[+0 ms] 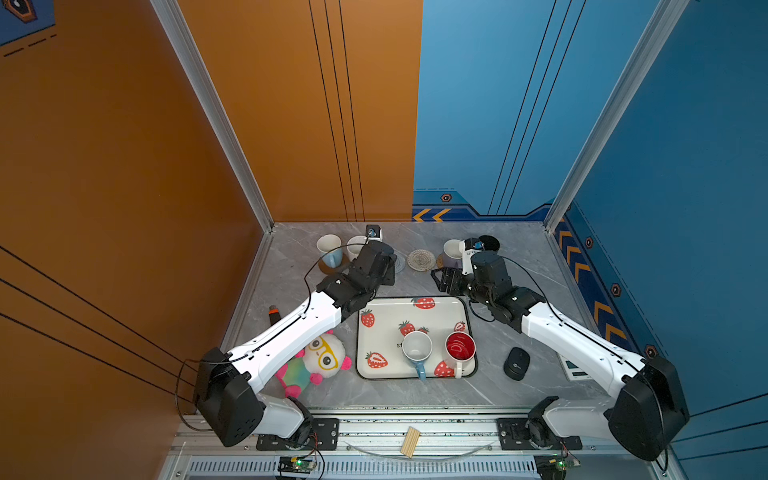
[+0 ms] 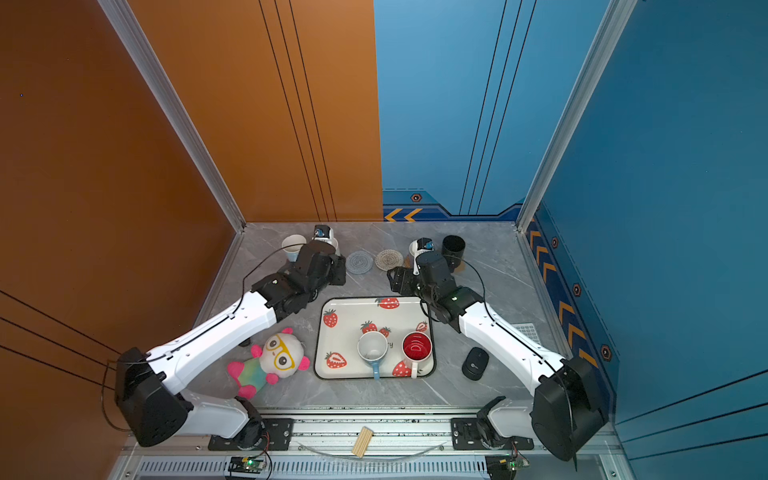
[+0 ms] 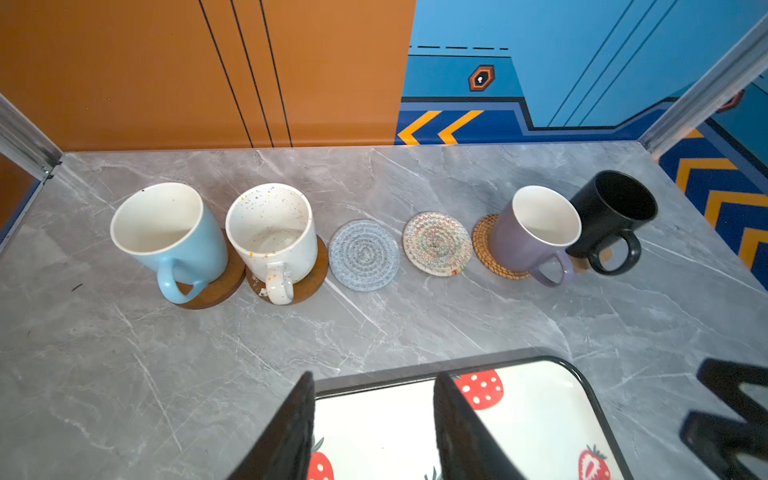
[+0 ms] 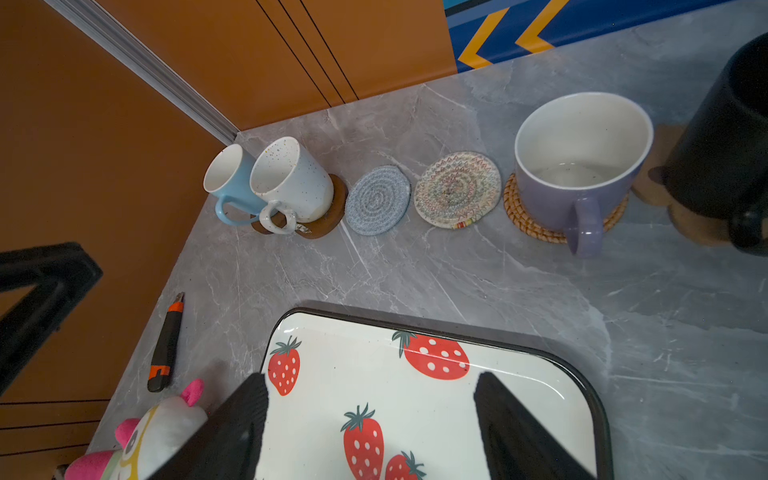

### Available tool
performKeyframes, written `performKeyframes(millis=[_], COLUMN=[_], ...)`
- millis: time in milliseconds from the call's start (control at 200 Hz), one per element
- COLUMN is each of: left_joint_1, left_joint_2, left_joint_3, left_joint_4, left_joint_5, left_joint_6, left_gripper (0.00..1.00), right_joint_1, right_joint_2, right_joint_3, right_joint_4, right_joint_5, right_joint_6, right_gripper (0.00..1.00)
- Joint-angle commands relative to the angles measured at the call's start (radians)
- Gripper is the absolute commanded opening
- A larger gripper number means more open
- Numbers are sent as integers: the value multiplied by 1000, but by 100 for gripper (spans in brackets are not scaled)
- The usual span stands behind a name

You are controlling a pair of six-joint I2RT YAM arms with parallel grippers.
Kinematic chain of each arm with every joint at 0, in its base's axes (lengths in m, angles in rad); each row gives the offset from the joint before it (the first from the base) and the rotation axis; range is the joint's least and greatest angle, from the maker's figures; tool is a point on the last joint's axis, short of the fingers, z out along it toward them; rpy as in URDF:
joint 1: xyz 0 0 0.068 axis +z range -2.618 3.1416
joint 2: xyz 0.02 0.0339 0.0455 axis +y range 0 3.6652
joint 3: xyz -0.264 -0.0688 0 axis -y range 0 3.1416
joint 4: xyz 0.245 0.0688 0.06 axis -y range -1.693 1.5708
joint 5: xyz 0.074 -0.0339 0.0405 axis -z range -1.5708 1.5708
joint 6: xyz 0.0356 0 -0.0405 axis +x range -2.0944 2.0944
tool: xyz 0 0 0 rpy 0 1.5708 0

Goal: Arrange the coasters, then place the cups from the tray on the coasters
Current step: 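Lower the speckled white mug onto the wooden coaster and open the left gripper, then lift the left gripper away while the right gripper moves over the red-lined mug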

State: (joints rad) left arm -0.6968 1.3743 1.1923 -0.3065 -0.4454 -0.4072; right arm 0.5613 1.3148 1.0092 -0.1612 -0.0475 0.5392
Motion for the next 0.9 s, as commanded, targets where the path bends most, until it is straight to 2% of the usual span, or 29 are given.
performKeyframes(millis=[0, 140, 376, 511, 691, 896], left_joint_1=[-36, -78, -86, -89, -88, -89], left_joint_2=[-44, -64, -84, -99, -101, -95], left_joint_3=[-79, -110, -135, -150, -155, -155], left_joint_4=[148, 213, 228, 236, 259, 266], left_joint_5=[6, -10, -13, -22, -16, -2], left_joint_6=[42, 79, 80, 88, 94, 93], left_gripper=[50, 51, 52, 54, 55, 56], right_joint_1=[15, 50, 64, 86, 134, 242], right_joint_2=[-64, -134, -284, -367, -475, -534], right_joint_3=[54, 70, 12, -59, -130, -208], right_joint_4=[-144, -245, -376, -451, -506, -561], right_joint_5=[59, 125, 173, 165, 212, 241], right_joint_6=[-41, -65, -60, -16, 51, 139], right_gripper=[77, 77, 77, 77, 76, 75])
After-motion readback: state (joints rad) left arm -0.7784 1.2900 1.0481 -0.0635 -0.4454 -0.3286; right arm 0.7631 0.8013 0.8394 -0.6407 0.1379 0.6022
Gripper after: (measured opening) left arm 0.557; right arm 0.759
